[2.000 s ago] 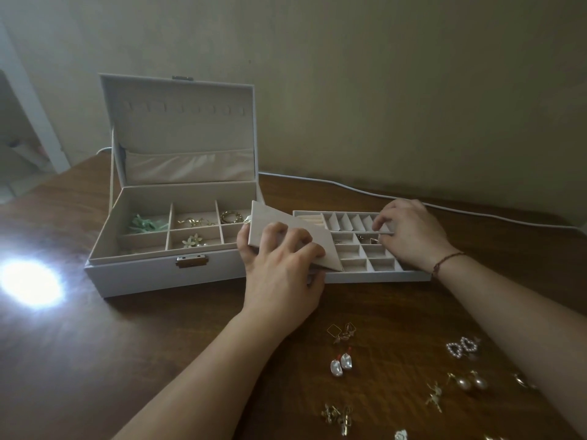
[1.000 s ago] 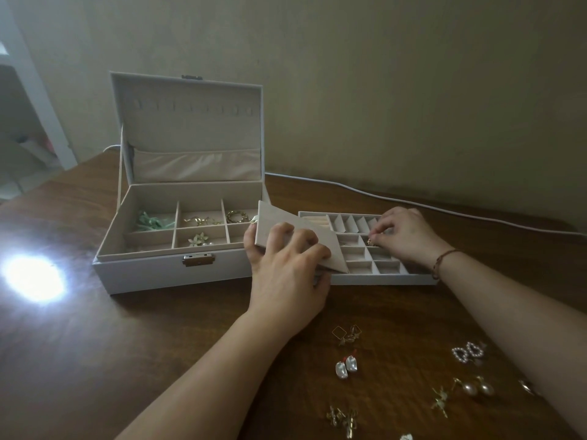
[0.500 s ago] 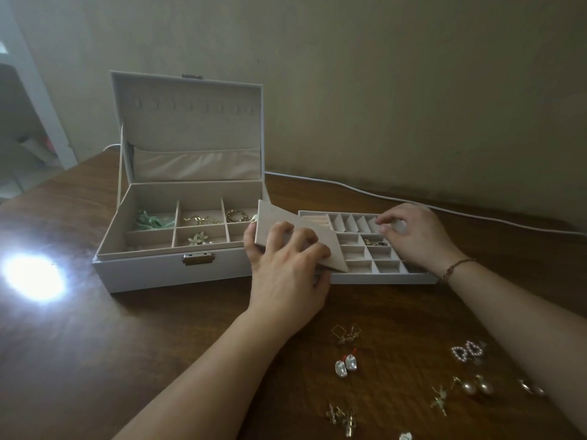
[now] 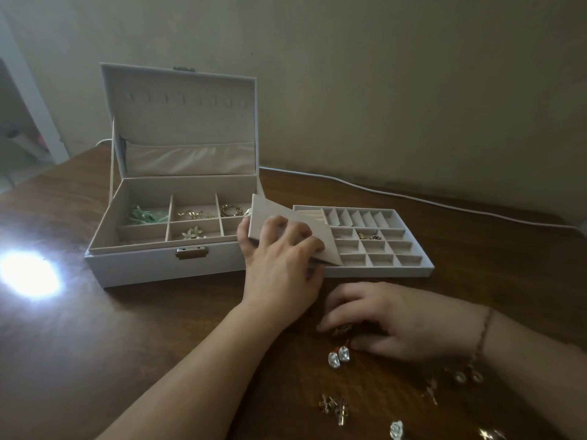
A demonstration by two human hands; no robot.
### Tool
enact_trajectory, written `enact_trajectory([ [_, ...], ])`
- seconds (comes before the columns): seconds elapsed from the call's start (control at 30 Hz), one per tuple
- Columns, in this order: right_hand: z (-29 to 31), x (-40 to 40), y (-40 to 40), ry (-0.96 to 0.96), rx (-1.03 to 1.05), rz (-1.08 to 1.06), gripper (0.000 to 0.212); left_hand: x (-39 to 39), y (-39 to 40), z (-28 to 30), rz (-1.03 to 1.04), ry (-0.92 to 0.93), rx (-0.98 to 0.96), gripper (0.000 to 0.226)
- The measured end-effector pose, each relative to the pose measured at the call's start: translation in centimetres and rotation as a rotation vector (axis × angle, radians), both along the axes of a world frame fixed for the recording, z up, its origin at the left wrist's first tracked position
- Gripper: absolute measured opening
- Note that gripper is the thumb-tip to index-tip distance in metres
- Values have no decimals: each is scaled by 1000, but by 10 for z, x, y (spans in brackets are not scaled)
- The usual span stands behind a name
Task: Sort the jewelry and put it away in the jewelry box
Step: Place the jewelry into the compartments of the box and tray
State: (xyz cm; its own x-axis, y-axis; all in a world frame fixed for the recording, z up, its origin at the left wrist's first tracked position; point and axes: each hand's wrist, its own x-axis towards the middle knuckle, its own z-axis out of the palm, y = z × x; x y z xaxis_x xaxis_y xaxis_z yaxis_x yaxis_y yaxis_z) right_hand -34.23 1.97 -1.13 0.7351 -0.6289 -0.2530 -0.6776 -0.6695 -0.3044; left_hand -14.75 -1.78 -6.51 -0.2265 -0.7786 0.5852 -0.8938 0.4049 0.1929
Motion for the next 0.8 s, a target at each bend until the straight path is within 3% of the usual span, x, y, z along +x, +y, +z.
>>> enact_trajectory([
  [0.13, -2, 2, 0, 58, -69, -25, 25, 0, 0, 1, -1, -6, 14, 27],
  [0.37, 4, -29, -1, 69, -161, -132, 21, 1, 1, 1, -19, 16, 11, 25],
  [0.5, 19, -56, -22, -294, -241, -407, 33, 2, 1, 0, -33, 29, 8, 26],
  [0.6, 23, -74, -56, -530, -226, -678, 28, 2, 1, 0, -28, 25, 1, 25],
  [0.67, 17, -80, -77, -514, -249, -778, 24, 2, 0, -1, -32, 29, 3, 26],
  [0.8, 0, -83, -102, -286, -280, -797, 26, 2, 0, -2, -42, 32, 10, 27],
])
